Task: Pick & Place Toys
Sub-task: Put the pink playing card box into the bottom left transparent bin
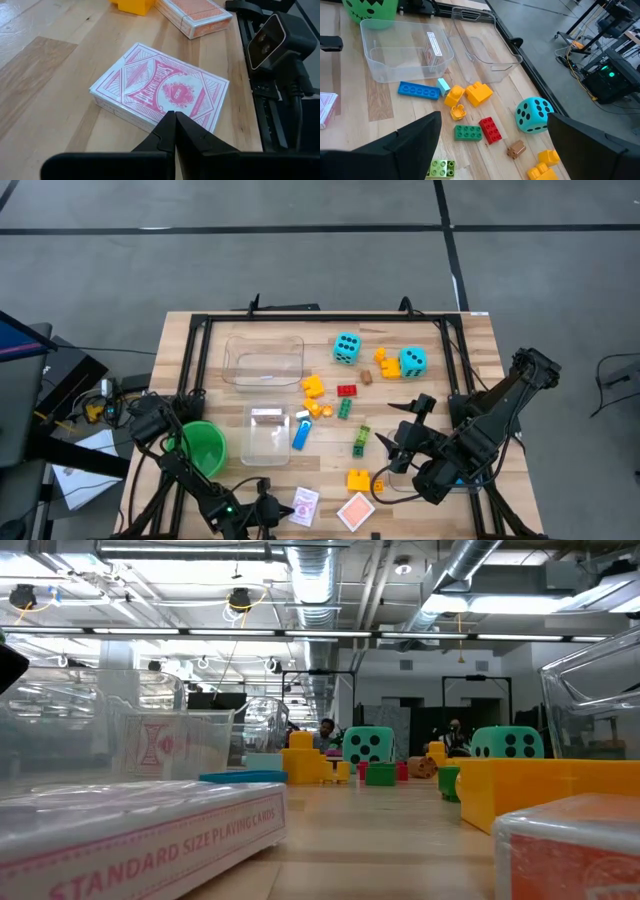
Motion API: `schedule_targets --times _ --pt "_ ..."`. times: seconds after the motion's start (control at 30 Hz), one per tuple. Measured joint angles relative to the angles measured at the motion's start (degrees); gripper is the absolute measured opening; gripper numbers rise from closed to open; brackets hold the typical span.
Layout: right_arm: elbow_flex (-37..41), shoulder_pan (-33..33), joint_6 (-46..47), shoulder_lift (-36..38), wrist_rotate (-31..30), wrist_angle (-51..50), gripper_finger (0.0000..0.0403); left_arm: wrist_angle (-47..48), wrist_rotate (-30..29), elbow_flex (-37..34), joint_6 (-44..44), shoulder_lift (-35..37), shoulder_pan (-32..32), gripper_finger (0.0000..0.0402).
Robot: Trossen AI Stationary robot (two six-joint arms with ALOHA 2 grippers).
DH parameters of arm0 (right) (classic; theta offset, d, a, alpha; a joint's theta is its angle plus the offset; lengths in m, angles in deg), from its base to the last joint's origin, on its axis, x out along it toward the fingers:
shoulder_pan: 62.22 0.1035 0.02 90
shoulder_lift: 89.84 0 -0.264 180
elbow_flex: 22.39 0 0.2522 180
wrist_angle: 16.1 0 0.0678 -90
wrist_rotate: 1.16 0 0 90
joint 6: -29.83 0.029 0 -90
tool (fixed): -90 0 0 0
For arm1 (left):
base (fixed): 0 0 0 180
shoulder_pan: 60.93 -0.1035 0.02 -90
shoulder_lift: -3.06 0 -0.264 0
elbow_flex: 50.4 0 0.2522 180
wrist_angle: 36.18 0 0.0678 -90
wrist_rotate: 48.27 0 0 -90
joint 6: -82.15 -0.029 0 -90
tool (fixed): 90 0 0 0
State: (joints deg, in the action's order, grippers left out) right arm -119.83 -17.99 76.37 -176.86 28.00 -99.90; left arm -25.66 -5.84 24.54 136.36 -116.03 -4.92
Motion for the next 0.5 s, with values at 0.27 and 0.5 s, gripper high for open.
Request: schedule_targets --times 0.27,0.5 --pt "0.0 0.0 0.0 0.0 0.1 0.0 0.0356 2.1 0.0 0.0 1.8 0.0 0.3 0.0" --pt "0.0 0.0 0.0 0.0 0.4 0.1 0.0356 2.3 0.0 0.0 1.8 0.0 0.6 0.0"
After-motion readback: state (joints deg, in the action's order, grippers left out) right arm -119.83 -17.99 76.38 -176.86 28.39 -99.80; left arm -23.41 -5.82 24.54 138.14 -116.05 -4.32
